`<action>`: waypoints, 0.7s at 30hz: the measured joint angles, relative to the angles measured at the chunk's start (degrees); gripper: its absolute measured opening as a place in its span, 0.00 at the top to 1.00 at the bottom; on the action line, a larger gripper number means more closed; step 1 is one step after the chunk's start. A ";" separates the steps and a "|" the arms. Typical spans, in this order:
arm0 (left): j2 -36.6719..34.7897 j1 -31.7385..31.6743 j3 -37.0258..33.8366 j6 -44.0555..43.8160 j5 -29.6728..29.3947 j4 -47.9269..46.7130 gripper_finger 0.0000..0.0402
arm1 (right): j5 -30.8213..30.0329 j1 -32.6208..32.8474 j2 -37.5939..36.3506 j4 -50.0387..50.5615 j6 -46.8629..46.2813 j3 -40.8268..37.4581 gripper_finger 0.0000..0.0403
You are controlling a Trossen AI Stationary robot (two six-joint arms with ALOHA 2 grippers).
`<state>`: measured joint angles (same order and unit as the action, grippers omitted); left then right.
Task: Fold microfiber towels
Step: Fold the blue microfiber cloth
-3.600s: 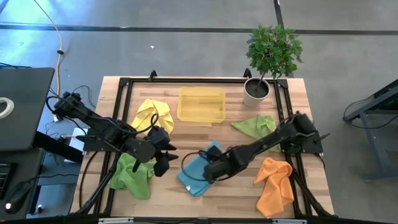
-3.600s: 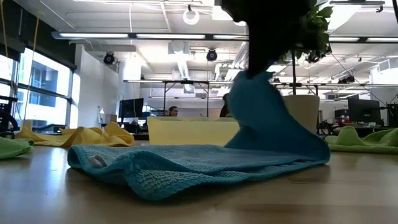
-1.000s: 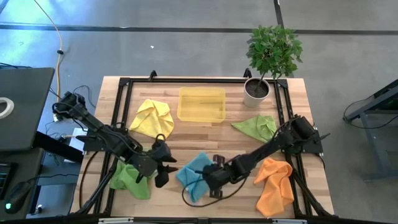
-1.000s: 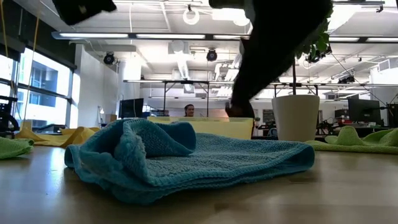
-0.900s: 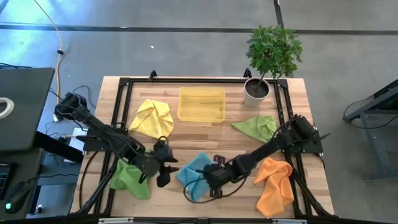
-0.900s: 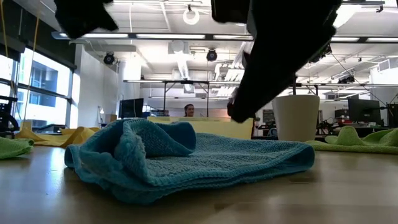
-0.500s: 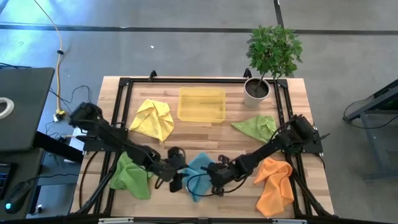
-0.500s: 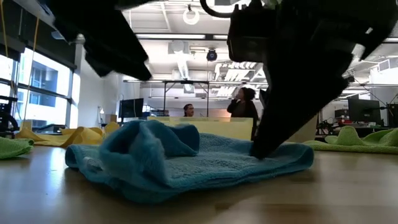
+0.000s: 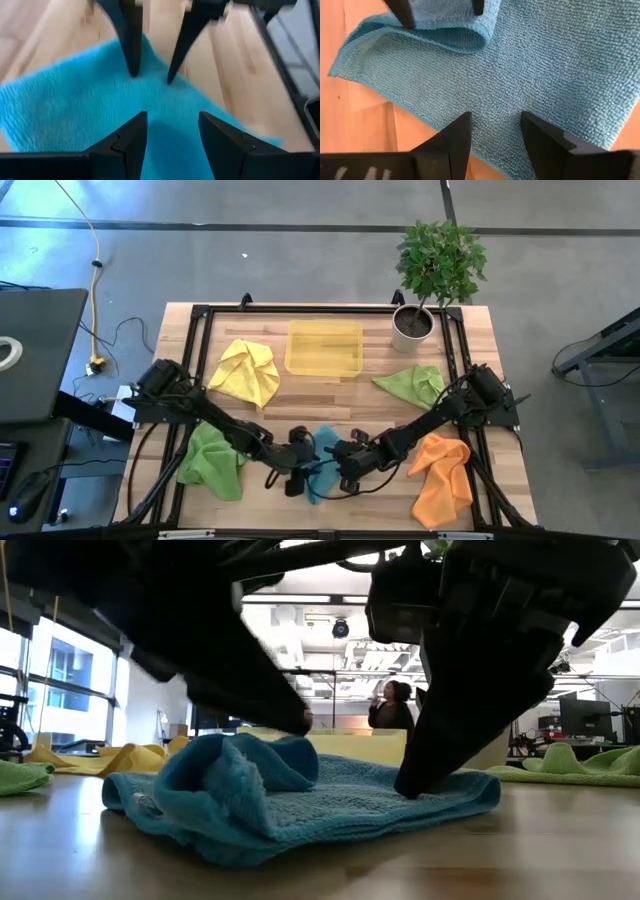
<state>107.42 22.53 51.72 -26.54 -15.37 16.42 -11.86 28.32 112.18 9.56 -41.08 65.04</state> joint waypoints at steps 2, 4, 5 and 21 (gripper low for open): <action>0.04 0.06 0.00 -0.68 3.15 -1.45 0.58 | 0.01 0.00 0.00 0.00 0.00 0.00 0.59; -0.35 0.25 0.00 -2.12 6.82 -3.38 0.58 | 0.00 0.00 0.00 0.01 -0.04 0.00 0.59; -0.83 0.45 -0.02 -2.73 8.42 -4.60 0.58 | 0.00 0.00 0.00 0.04 -0.04 0.00 0.59; -9.40 4.54 0.02 0.41 3.37 -15.32 0.71 | 0.02 -0.48 0.00 -1.01 -0.06 0.00 0.59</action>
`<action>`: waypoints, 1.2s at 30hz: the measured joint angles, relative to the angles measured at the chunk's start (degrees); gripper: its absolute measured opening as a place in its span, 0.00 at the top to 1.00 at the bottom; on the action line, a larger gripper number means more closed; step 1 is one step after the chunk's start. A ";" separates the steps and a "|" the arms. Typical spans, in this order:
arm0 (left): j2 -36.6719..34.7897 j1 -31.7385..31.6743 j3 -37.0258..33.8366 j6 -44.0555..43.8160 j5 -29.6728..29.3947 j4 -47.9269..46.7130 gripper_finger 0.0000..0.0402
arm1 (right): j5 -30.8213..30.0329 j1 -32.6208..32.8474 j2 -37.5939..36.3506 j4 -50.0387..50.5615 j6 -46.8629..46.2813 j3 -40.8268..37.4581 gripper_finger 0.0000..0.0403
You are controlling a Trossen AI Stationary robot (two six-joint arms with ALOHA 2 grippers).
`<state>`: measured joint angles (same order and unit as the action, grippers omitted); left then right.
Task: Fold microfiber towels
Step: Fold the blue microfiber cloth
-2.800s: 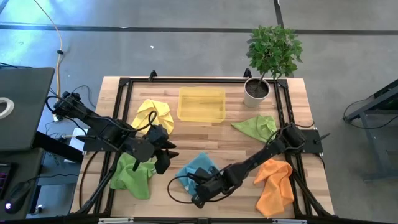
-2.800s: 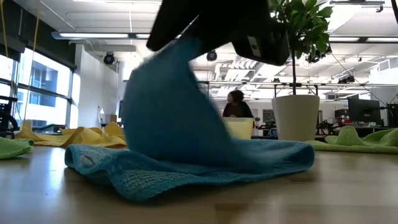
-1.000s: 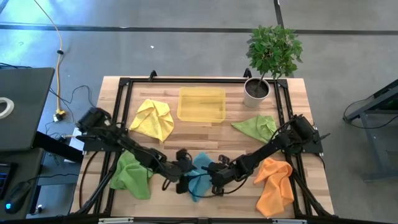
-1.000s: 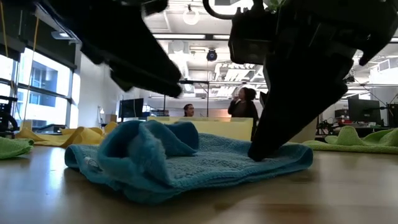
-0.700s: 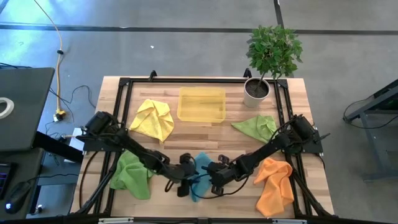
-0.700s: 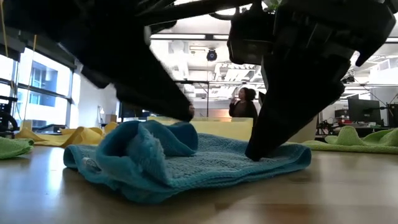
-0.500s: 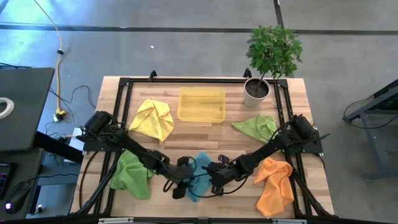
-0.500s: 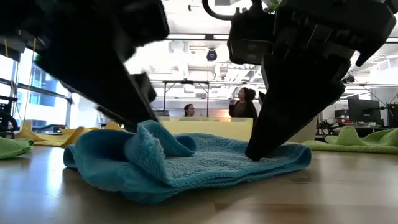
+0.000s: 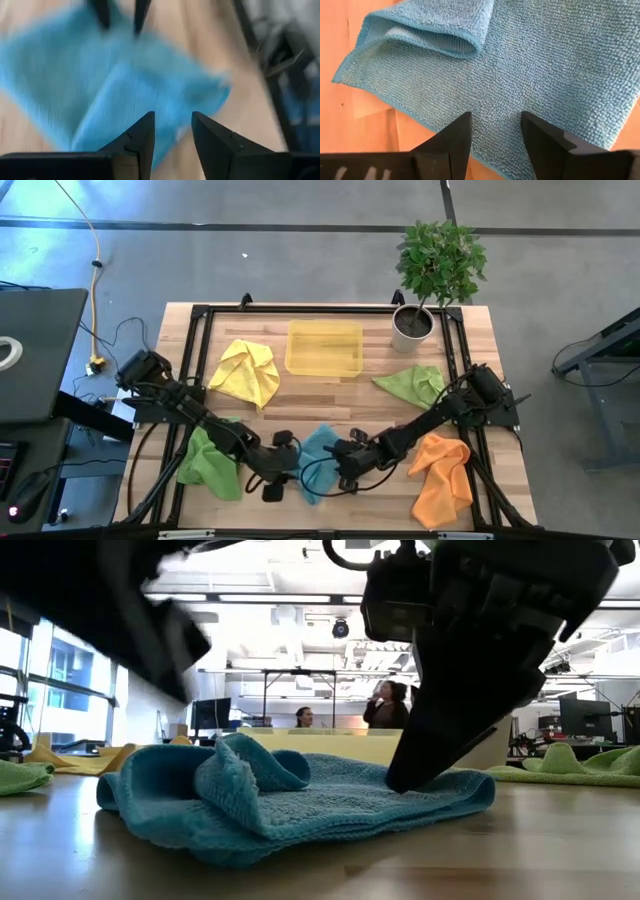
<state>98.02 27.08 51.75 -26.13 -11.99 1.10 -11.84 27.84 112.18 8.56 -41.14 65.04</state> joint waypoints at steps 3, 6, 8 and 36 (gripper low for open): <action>1.05 -0.78 0.04 4.72 -3.82 6.31 0.71 | 0.00 -0.32 0.00 -0.22 -0.41 0.00 0.59; 2.60 -2.59 0.04 6.85 -6.51 9.23 0.71 | 0.00 -0.59 0.00 -0.53 -0.42 0.00 0.59; 4.10 -3.99 0.00 6.65 -6.26 9.64 0.71 | 0.00 -0.85 0.00 -1.13 -0.41 0.00 0.59; 2.00 -2.08 0.02 3.79 10.04 -12.20 0.71 | 0.33 -2.10 0.02 1.57 -2.39 0.02 0.59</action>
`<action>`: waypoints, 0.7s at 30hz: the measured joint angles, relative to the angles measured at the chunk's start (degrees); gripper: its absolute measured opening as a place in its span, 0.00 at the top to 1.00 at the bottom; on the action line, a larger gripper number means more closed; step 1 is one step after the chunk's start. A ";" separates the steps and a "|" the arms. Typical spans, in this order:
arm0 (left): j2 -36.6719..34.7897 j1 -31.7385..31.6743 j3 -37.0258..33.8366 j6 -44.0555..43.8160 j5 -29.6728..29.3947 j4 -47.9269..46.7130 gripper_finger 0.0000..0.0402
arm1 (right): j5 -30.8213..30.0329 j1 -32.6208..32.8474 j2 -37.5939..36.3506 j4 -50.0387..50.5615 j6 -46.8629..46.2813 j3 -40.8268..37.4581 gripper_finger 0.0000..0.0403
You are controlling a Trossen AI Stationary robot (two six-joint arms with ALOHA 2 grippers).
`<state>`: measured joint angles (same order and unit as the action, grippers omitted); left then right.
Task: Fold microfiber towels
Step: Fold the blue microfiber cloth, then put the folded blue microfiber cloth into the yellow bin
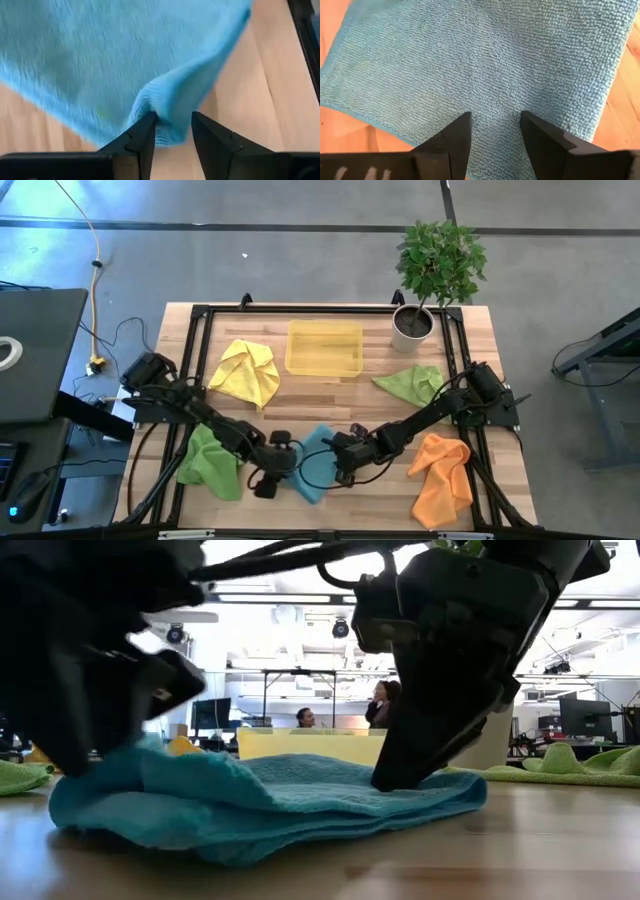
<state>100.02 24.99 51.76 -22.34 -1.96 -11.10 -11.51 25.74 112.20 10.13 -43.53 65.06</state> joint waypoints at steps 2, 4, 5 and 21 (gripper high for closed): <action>-0.64 0.53 -0.03 -0.21 -0.03 -4.05 0.71 | 0.00 0.00 0.00 0.07 0.00 0.00 0.59; -1.14 0.98 -0.08 -1.28 -0.26 -5.23 0.71 | 0.02 0.00 0.00 -0.26 0.00 0.00 0.59; -1.40 1.04 -0.02 -2.07 -0.31 -4.77 0.71 | 0.06 0.00 0.00 -0.82 0.00 0.00 0.59; -4.53 0.35 2.43 -6.61 -13.15 -0.86 0.71 | -1.41 -3.30 -7.43 11.74 -11.92 -0.83 0.59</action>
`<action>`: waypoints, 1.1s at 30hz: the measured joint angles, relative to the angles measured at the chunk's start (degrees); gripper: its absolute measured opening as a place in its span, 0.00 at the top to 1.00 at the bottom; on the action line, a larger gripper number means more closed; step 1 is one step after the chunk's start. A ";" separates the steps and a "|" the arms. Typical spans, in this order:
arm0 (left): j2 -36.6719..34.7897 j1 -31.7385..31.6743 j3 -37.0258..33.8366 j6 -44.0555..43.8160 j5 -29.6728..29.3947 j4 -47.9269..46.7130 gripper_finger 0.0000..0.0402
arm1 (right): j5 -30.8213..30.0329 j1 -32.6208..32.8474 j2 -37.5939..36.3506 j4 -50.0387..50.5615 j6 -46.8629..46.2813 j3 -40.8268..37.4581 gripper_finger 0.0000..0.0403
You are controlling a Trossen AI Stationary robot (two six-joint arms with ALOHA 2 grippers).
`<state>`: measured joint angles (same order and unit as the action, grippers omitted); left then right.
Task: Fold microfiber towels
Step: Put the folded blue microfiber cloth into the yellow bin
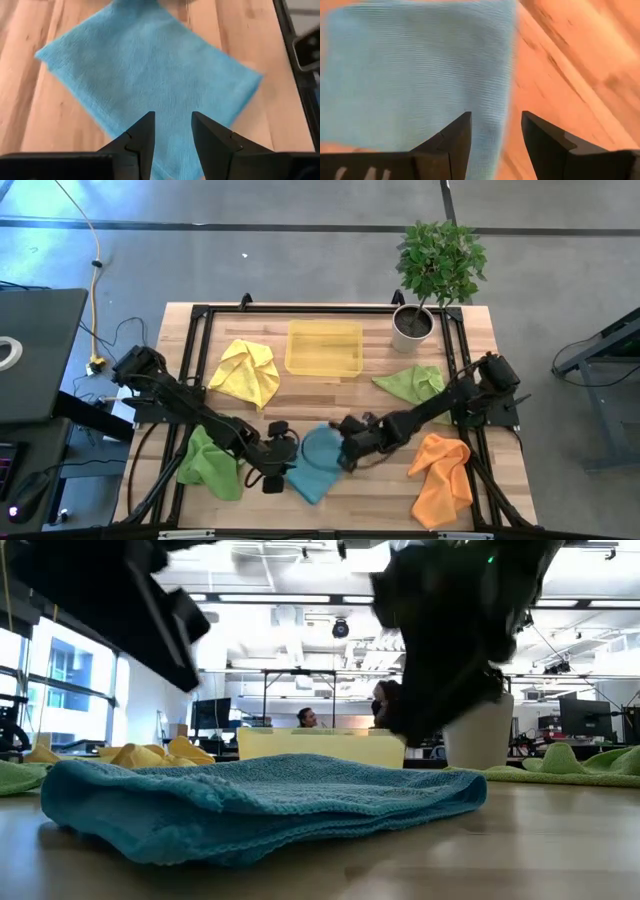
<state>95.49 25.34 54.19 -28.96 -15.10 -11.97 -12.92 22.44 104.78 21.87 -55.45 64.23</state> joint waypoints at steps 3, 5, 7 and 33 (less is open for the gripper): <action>0.69 -0.58 -0.21 -1.45 0.54 0.30 0.71 | 3.94 -2.33 0.10 -4.10 -1.53 -2.27 0.59; 1.17 -0.89 0.03 -2.50 1.14 1.06 0.71 | 5.55 -3.59 0.10 -7.71 -1.55 -3.41 0.59; 1.21 -0.96 -0.19 -3.34 1.38 1.28 0.71 | 5.71 -4.30 0.10 -11.16 -1.16 -4.31 0.59; 0.88 -0.81 -0.10 -8.87 3.84 2.60 0.71 | 0.67 -2.33 6.24 -17.68 4.97 -4.35 0.74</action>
<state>96.37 24.53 54.08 -37.82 -11.26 -9.37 -12.25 20.11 111.02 4.18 -50.48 59.88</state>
